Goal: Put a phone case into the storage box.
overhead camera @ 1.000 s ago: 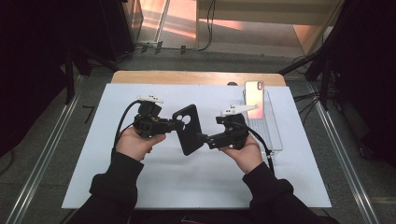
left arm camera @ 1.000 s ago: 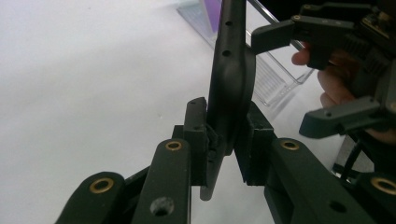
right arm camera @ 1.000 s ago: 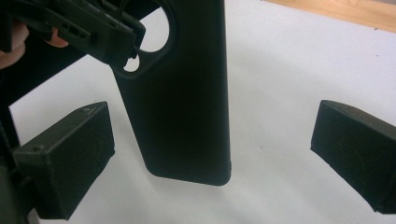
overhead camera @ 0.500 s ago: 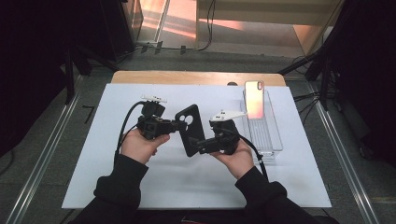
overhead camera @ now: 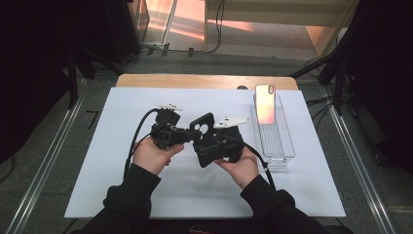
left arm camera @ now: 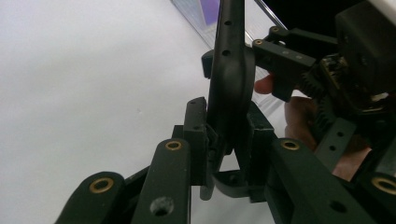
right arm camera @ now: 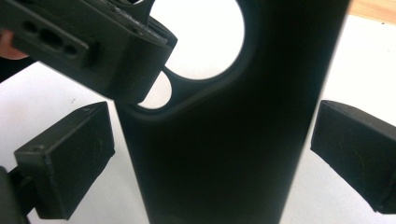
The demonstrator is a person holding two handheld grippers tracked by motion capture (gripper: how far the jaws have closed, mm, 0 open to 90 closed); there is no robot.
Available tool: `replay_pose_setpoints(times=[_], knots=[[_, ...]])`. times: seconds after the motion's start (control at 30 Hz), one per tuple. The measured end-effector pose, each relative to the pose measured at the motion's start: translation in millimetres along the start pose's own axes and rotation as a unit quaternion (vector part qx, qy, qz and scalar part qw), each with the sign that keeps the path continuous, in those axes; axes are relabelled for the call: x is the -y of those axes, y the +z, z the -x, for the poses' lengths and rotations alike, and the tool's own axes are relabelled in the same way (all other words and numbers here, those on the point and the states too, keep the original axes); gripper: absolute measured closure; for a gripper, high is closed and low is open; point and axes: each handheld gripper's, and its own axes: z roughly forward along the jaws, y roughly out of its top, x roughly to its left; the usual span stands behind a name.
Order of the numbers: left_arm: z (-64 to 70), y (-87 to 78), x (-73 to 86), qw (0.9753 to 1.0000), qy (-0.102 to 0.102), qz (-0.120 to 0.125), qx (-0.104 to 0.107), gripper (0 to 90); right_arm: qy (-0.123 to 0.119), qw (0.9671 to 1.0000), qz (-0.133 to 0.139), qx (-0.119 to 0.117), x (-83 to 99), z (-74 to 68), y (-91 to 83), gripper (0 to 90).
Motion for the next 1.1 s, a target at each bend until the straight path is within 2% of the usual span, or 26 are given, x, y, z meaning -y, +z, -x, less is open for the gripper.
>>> replay_pose_setpoints(times=[0.1,0.2,0.43,0.47,0.53,0.67,0.73,0.87,0.93,0.97,1.1], knots=[[1.5,1.4,0.2,1.0000,0.001,-0.001,0.000,76.2,-0.001,1.0000,-0.001,0.006,0.3,-0.8,2.7,0.0],[2.4,3.0,0.6,1.0000,0.005,-0.004,0.000,76.2,-0.004,1.0000,0.004,0.008,1.1,-2.2,2.9,10.9],[5.0,1.4,0.5,0.9999,0.010,-0.005,-0.003,75.4,-0.010,0.9999,0.004,0.000,1.4,-1.8,2.2,12.3],[5.4,0.1,0.3,1.0000,0.009,0.001,0.000,73.9,-0.010,0.9999,0.005,0.001,1.2,-1.9,1.6,12.5],[5.3,-3.3,-0.9,0.9999,0.009,0.010,0.008,62.8,-0.006,1.0000,0.006,0.000,0.5,-0.8,0.2,12.6],[6.3,-10.7,-3.6,0.9997,0.009,0.013,0.018,50.2,0.012,0.9999,-0.001,-0.010,0.5,5.5,0.6,12.6],[6.5,-13.3,-3.4,0.9996,0.012,0.015,0.022,44.4,0.012,0.9999,-0.007,-0.009,1.3,7.6,1.9,12.5],[6.0,-17.5,-0.7,0.9986,0.043,0.027,0.015,38.2,0.009,0.9999,-0.014,-0.003,2.6,12.4,2.1,12.5],[3.8,-19.2,-0.1,0.9984,0.044,0.022,0.029,36.7,0.011,0.9998,-0.013,-0.001,2.6,16.1,1.1,12.4],[2.7,-20.0,0.7,0.9980,0.049,0.019,0.035,33.3,0.013,0.9998,-0.014,-0.003,2.5,18.3,0.3,12.5],[-0.2,-22.1,5.5,0.9966,0.069,0.025,0.037,32.7,0.013,0.9998,-0.010,-0.007,2.1,25.7,-4.5,12.5]])
